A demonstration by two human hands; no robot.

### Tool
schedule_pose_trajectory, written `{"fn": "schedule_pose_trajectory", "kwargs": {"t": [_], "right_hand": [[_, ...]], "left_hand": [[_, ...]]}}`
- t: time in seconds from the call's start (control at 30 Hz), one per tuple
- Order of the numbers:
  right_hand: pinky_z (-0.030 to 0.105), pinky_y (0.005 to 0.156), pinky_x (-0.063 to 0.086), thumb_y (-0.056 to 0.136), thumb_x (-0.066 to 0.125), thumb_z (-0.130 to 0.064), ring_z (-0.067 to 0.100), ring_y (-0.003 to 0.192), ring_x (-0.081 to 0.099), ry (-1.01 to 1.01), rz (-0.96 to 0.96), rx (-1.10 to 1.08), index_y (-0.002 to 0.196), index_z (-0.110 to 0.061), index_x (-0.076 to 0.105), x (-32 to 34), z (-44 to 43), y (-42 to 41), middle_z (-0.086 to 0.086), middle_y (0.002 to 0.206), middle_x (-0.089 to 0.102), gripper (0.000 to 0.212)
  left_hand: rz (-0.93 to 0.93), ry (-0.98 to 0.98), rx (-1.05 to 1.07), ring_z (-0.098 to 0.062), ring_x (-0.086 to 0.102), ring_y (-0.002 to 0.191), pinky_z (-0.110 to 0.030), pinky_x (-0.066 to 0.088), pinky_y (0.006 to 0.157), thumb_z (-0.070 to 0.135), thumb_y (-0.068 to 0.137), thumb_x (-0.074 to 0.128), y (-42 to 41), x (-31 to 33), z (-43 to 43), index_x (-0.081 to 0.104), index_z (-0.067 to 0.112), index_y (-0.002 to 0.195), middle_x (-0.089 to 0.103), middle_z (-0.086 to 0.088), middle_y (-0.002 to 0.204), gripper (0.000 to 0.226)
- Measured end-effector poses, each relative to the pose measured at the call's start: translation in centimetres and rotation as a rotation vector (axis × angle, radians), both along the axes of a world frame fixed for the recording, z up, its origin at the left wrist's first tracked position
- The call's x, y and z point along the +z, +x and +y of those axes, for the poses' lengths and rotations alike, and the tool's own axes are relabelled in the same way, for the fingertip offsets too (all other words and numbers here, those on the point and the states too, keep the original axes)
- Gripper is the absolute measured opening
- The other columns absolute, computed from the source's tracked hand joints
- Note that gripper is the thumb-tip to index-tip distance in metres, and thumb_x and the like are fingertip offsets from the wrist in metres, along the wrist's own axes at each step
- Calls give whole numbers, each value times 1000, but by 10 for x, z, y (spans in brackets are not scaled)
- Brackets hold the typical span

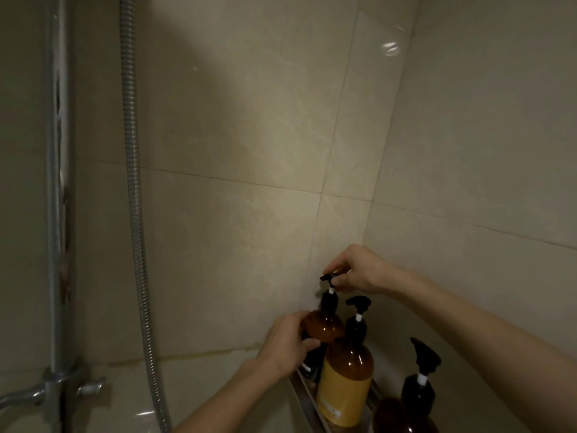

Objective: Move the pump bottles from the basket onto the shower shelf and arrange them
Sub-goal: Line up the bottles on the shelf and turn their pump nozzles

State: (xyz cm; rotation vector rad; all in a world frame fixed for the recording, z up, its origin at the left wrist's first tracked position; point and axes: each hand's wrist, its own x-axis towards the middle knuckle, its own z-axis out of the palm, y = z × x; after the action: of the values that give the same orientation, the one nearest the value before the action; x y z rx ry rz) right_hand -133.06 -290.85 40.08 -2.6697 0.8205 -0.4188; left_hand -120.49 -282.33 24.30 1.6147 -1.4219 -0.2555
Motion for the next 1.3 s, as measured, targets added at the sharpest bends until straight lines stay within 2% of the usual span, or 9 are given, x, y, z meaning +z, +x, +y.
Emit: {"fn": "schedule_pose_trajectory", "kwargs": {"t": [0.2,0.37,0.47,0.6,0.7,0.77,0.83,1.03,1.3], "right_hand": [[22,64,57,84,63,-5,14,71,68,-5,-15,-5,106,-8,67,-2,0,1,10,92,69,23],[23,68,57,85,63,-9,13,75,69,-12,-11,-13,111,-11,66,-3,0,0,10,97,69,26],[23,74,54,88,60,-16,10,79,66,22,36,-4,127,-17,52,-4,5,-5,10,106,67,41],[27,86,46,91,55,-28,17,101,60,0,53,7,137,-25,38,3,14,-27,9,120,60,49],[27,78,52,90,54,-34,12,86,64,-26,36,0,130,-22,48,11,25,-44,6,113,62,42],[28,74,55,90,55,-32,11,81,65,-7,84,0,127,-20,51,14,33,-54,5,110,64,39],[27,74,56,89,58,-27,11,81,66,26,137,13,124,-20,55,14,38,-62,1,102,64,35],[23,69,56,87,62,-15,-1,64,64,-35,101,0,116,-18,62,4,44,-65,-12,75,63,29],[13,57,46,87,61,-20,-9,54,59,-86,8,-43,114,-18,63,-8,43,-62,-12,72,62,27]], "left_hand": [[-24,-16,9,5,53,67,-9,36,57,39,71,73,-3,2,1,62,32,101,58,18,76,32],[-20,-30,57,2,57,77,-15,43,65,40,72,73,-6,-5,-1,60,33,107,63,16,87,38],[-36,-17,54,5,57,81,-14,47,69,41,74,71,-4,-6,-1,58,34,112,63,19,94,41],[-47,-37,144,-8,55,103,-23,45,84,39,81,64,-9,-2,5,49,32,116,58,9,111,38],[55,-202,251,0,54,94,-19,47,79,33,87,57,-24,-2,19,47,32,125,54,11,111,39],[94,-273,183,3,54,85,-16,47,71,31,87,57,-38,-7,29,48,48,109,54,16,104,29],[116,-227,95,5,53,89,-20,50,75,39,82,60,-51,-14,34,43,55,103,50,23,105,31],[142,-26,27,-5,48,113,-25,42,95,60,62,70,-64,-24,29,37,39,133,48,16,121,81],[130,-11,39,-10,50,118,-32,43,101,51,65,76,-58,-20,25,41,32,134,55,10,126,80]]}}
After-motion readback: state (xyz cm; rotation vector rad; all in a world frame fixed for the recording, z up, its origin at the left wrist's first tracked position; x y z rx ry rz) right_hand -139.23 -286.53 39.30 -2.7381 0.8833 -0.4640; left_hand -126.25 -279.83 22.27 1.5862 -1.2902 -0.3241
